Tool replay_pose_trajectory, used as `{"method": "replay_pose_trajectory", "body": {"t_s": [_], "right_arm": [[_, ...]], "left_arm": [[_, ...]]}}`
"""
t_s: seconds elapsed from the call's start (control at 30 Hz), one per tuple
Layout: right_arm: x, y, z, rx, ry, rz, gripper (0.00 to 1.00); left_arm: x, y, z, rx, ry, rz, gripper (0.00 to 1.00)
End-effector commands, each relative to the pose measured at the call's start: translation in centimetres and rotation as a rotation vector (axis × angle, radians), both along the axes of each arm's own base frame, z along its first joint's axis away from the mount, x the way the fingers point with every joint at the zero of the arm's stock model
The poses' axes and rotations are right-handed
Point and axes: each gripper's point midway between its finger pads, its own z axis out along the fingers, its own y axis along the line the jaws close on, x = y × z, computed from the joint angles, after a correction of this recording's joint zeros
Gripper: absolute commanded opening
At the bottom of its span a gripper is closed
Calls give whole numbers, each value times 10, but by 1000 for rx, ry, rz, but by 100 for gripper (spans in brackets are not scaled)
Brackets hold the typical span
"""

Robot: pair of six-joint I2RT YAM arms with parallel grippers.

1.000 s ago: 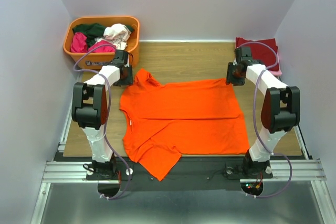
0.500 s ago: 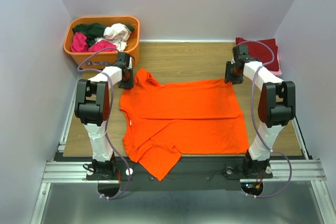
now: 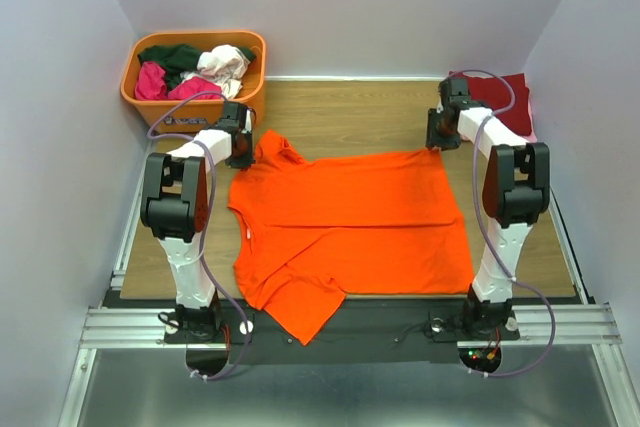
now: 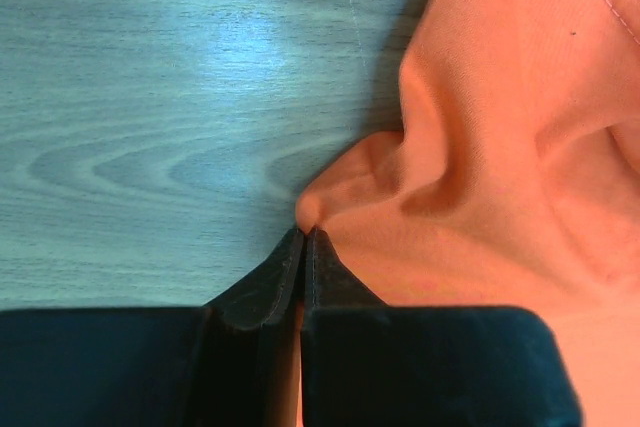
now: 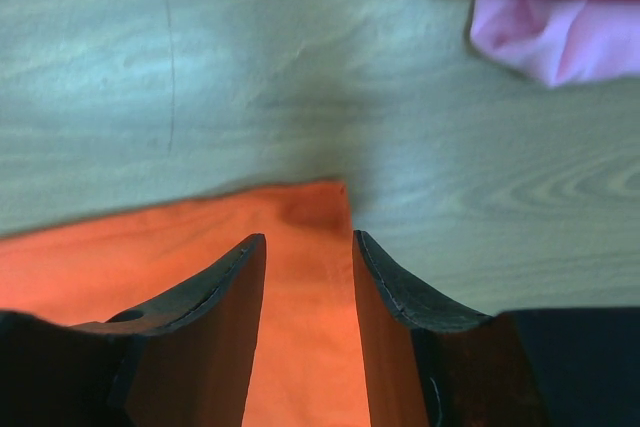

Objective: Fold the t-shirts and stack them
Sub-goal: Flatten the tshirt out, then fold the tshirt

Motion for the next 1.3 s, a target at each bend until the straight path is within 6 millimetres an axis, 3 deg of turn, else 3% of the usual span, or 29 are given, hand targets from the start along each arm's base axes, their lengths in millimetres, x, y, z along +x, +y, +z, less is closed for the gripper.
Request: {"method": "replay_pose_trajectory", "body": {"t_s": [0.0, 0.27, 0.67, 0.73, 0.87, 0.97, 1.0, 1.13, 1.27], "right_arm": [[28, -15, 12, -48, -65, 5, 46], [36, -6, 0, -41, -45, 131, 45], [23, -1, -27, -7, 16, 170, 40], [22, -3, -34, -2, 28, 161, 35], [20, -5, -42, -3, 45, 155, 29], [19, -6, -45, -8, 53, 154, 17], [19, -7, -44, -13, 52, 152, 10], [26, -10, -27, -24, 11, 146, 2], [36, -15, -3, -48, -45, 128, 1]], "left_arm": [[-20, 5, -15, 13, 72, -11, 10], [-18, 6, -13, 21, 62, -8, 7], [-15, 7, -10, 27, 53, 1, 5], [-15, 8, -9, 31, 52, 3, 0], [-14, 10, -8, 36, 46, -1, 0], [-13, 11, -6, 47, 41, 0, 0], [-11, 12, 0, 52, 25, 5, 0], [-2, 17, 27, 71, -63, 28, 0], [12, 22, 63, 89, -177, 48, 0]]}}
